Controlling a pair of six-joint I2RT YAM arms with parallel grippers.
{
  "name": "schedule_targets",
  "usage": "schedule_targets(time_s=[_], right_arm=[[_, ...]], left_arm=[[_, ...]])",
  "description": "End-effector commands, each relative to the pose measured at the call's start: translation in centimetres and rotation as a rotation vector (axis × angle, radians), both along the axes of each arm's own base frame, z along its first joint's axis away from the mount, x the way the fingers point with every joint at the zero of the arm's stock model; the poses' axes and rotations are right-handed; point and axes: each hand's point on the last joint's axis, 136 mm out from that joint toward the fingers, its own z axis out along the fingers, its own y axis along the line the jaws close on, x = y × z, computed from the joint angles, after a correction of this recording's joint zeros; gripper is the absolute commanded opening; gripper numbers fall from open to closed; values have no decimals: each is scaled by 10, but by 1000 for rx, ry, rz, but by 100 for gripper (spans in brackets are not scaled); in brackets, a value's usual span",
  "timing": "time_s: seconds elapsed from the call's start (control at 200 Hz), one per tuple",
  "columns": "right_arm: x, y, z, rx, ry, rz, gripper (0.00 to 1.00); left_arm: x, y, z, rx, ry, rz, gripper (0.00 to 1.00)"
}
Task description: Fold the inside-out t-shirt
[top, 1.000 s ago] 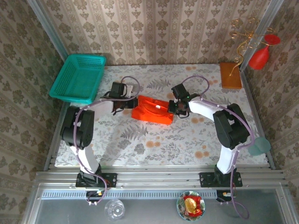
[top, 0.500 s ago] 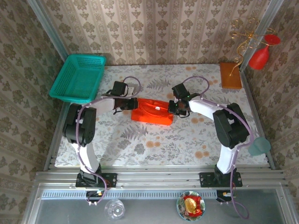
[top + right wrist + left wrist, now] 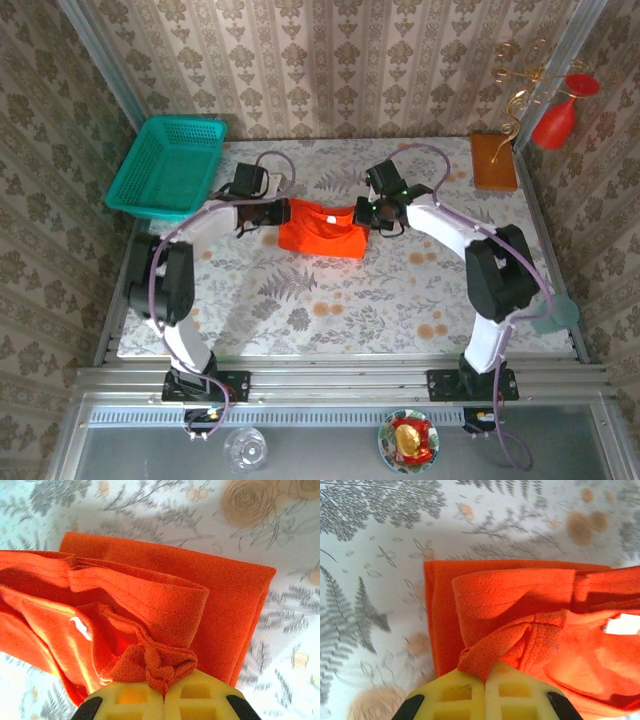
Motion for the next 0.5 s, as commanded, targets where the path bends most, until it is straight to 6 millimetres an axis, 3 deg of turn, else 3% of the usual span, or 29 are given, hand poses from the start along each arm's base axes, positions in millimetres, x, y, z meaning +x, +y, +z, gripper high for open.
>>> schedule_targets(time_s=[0.0,0.095,0.175,0.355,0.495], right_arm=[[15,-14,-42,-58,65,-52,0],[22,-18,-70,-75,105,-71,0],[19,-20,-87,-88,142,-79,0],[-2,-23,-97,-83,191,-84,0],[-41,-16,-94,-69,241,-57,0]], left_arm=[[28,4,-33,27,47,30,0],[39,5,-60,55,104,53,2],[42,3,-72,57,133,52,5],[38,-2,-69,45,117,14,9],[21,-1,-57,35,97,-21,9]])
